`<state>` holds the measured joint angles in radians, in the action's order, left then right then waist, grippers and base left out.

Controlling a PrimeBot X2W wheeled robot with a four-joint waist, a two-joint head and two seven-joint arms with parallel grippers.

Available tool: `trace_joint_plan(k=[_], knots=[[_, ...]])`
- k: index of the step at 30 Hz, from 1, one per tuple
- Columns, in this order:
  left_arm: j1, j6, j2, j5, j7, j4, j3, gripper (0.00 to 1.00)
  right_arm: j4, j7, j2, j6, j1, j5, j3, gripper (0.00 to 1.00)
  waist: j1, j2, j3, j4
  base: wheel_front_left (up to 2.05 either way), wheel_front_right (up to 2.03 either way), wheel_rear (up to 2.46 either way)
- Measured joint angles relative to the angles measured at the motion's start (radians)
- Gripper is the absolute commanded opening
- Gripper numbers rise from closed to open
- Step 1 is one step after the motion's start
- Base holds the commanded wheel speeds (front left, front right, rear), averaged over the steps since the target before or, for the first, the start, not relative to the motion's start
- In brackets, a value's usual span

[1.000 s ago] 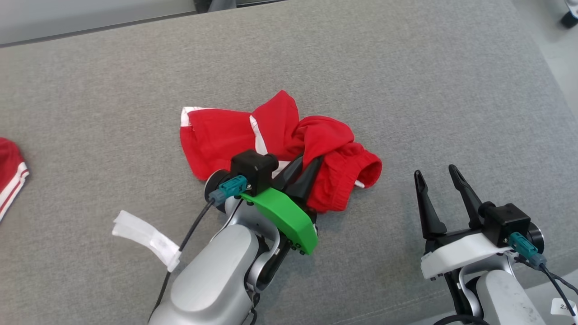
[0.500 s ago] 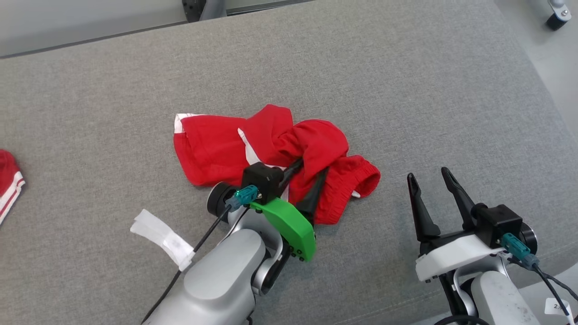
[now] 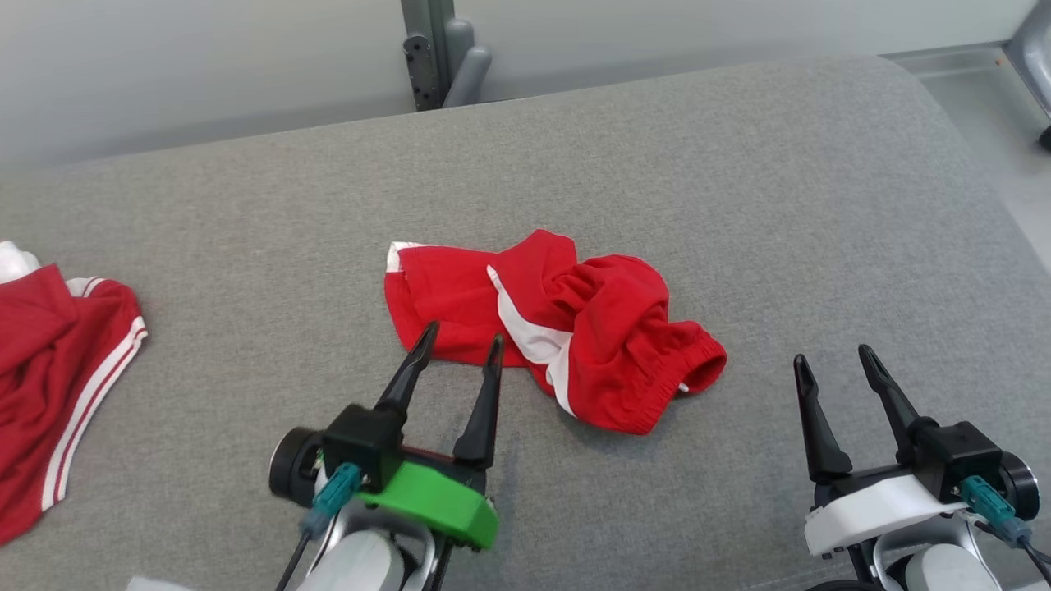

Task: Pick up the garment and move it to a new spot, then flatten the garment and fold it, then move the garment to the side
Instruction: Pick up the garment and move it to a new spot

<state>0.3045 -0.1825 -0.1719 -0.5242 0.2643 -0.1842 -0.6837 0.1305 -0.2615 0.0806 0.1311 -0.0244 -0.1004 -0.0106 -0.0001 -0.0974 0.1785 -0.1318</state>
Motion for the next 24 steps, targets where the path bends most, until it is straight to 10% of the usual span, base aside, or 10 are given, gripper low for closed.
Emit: trace_joint_plan(k=[7,24], knots=[[-0.240,-0.012,-0.056,0.090,0.000,0.103,0.190,1.00,-0.016,0.000,0.012,0.000,0.049,0.017,0.035,1.00,0.0000,0.0000,-0.055,0.069,0.00,0.00,0.00],[-0.490,0.193,0.040,0.230,0.000,0.056,0.621,1.00,0.044,0.000,0.007,0.000,0.106,0.047,0.079,1.00,0.0000,0.0000,-0.111,0.131,0.00,0.00,0.00]])
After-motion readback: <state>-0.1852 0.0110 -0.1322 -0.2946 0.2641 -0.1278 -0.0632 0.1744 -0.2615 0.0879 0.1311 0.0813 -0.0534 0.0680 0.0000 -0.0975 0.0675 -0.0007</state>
